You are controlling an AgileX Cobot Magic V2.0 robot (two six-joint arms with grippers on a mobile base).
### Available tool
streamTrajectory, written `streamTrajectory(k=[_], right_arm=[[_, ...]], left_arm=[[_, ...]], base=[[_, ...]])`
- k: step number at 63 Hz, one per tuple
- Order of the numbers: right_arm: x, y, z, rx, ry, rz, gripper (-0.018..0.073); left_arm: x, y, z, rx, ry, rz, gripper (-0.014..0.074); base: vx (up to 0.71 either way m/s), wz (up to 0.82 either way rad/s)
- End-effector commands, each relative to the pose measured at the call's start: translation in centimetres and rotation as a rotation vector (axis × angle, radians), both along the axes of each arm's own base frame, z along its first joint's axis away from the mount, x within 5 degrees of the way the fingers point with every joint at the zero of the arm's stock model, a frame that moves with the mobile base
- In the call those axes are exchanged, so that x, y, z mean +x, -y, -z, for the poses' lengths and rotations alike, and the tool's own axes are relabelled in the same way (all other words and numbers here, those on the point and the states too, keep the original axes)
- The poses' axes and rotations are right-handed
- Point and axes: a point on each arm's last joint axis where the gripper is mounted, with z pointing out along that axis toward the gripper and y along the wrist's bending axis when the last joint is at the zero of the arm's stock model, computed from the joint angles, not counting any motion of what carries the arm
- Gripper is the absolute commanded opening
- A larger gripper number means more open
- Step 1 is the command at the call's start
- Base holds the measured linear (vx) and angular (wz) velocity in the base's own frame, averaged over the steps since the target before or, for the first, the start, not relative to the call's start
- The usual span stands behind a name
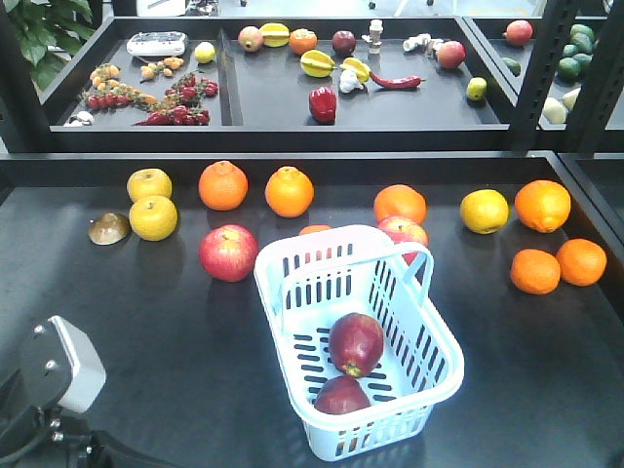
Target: Pick three apples into basket with both arms
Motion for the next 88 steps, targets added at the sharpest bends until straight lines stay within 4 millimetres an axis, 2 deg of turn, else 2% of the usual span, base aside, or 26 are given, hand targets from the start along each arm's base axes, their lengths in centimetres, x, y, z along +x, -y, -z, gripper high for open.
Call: streamTrajectory(k=[1,15,23,32,41,63,88], right_arm=[[0.4,0.8,-0.7,-0.064,0.026,-0.003,0.0687],[0.6,1.5,0.8,-0.082,-0.025,-0.012,0.066],[0.5,2.3,1.6,-0.05,-0.005,0.052,0.0654],[0.1,3.3,1.6,-0.013,0.038,0.123,0.0647],[0.2,3.5,1.7,0.03,0.082,0.124,0.0636],[0.6,3.8,1.7,-0.004,0.13,0.114,0.0621],[0.7,4.1,3.1,-0.003,0.088,0.107,0.0604]], left_arm=[[0.1,0.3,-1.2,-0.061,0.016,-0.026,-0.0006],[0.1,0.3,-1.2,-0.061,0.016,-0.026,-0.0006],[0.1,0.3,-1.2,-0.061,0.016,-0.026,-0.0006],[0.1,0.3,-1.2,-0.061,0.016,-0.026,-0.0006],[0.1,0.3,-1.2,-0.061,0.016,-0.026,-0.0006],[0.1,0.3,-1.2,-0.061,0.016,-0.026,-0.0006],[0.1,0.3,-1.2,-0.061,0.016,-0.026,-0.0006]], base=[[0.0,0.0],[0.0,0.0],[0.0,0.0],[0.0,0.0],[0.0,0.0],[0.0,0.0],[0.0,0.0]])
